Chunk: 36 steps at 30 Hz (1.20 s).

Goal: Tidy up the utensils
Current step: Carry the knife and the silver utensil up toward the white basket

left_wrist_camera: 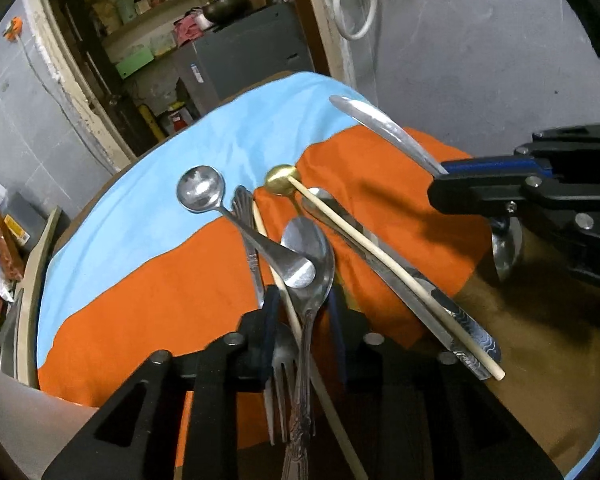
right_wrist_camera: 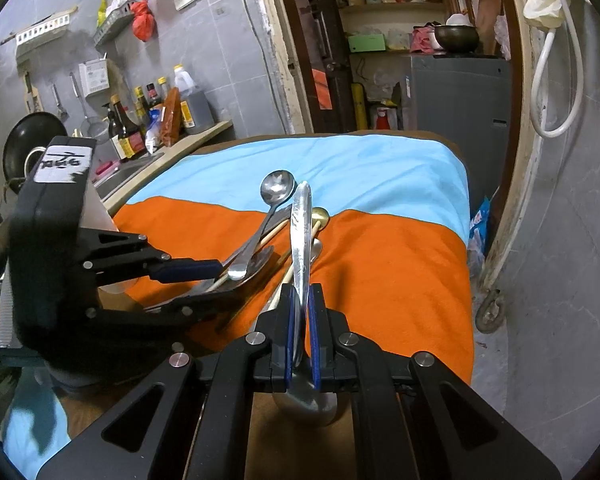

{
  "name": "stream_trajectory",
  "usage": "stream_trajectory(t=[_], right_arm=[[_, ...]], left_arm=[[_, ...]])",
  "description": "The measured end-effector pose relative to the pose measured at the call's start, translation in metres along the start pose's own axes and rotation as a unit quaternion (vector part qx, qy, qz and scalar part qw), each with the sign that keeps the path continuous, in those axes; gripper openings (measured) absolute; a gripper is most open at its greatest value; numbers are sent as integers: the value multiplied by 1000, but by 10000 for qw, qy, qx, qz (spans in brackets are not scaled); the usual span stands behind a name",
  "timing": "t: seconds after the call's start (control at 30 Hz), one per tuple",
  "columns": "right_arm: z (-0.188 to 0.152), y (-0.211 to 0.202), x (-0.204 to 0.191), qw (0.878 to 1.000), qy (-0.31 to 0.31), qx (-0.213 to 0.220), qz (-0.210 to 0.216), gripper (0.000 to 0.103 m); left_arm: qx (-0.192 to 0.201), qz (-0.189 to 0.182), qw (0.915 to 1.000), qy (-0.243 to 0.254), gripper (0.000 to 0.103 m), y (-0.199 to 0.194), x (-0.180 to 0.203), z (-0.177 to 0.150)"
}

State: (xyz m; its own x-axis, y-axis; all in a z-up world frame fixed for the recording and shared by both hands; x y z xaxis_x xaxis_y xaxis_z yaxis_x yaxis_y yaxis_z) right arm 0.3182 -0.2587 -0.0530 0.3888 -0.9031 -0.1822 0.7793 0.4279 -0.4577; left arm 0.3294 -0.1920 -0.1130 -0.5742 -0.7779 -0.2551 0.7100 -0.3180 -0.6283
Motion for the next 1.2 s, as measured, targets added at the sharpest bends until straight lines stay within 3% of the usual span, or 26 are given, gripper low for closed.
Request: stream_trajectory(t=[0.1,0.23,0.4,0.5,0.63,0.83,1.07,1.2], right_arm=[[1,1,1,10000,15,3,-21,5],[1,0,1,10000,24,16,-29,5],[3,-1,-4,9999,15,98,63,4],[8,-2,-10,9996,54,213,153,4],[15,-4,-20,9981,182,481,347,3],[33,-12,-43,9946,70,948,421,1],[44,-15,-63,9919,43,1159,518,0],[57,-21,-80,9882,-13,1366,694,0]], left_arm=[[50,147,9998,161,2,-2,-1,0],[84,-200,9986,-481,0,-12,-17,-2],[388,-870,9843,-1488,0,-30,-40,-7],[645,-1193,9713,-1952,0,-44,-51,-11],[1241,-1364,9610,-2062,0,-70,-56,-5],[1964,-1091,9501,-2167,0,-111,-64,6],[2242,-948,9398,-2400,0,-133,-79,7],[2528,-806,9294,-2564,0,-155,-99,10]])
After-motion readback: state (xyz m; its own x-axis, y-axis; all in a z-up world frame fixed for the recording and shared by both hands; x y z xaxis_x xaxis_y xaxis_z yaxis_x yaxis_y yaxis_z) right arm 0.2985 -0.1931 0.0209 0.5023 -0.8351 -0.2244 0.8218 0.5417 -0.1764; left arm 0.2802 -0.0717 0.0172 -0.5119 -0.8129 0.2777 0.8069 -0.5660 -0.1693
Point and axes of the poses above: each gripper's, at about its wrist camera, not at the fingertips, and y roughly the way its jaws point, x to its right, z to its top, the point moved 6 cm from there along y, roughly the way its jaws point, and after that the axes turned 13 degrees about x, right-handed, at the moved point
